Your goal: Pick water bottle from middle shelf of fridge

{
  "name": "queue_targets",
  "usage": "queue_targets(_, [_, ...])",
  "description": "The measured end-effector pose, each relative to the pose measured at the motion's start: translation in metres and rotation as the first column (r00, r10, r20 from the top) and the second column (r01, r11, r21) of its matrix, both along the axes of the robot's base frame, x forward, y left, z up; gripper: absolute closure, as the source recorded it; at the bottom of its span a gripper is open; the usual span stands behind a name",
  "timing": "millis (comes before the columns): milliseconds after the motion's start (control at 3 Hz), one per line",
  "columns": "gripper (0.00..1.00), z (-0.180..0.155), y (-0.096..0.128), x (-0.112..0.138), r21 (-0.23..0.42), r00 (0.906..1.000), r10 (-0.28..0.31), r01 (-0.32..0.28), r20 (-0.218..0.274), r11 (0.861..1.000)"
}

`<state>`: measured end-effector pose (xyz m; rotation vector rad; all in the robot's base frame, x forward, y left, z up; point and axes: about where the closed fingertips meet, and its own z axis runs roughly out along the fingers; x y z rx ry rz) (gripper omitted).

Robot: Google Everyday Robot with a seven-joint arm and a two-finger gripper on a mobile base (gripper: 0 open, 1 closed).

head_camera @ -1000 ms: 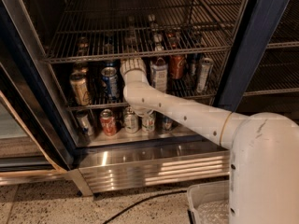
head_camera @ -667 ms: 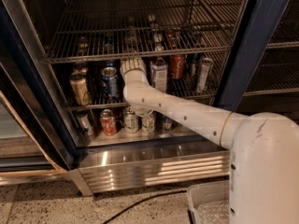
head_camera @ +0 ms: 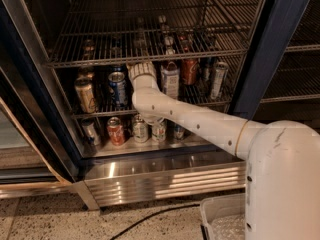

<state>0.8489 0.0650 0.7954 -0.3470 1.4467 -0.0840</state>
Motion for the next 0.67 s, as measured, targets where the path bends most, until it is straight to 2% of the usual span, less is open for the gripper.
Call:
queue_targets(333, [0.53,0.0,0.0,0.0,0.0,1.0,0.0,0.0,0.0,1.0])
queue_targets(667, [0.46,0.0001,0.0,0.0,0.0,1.0,0.0,0.0,0.0,1.0])
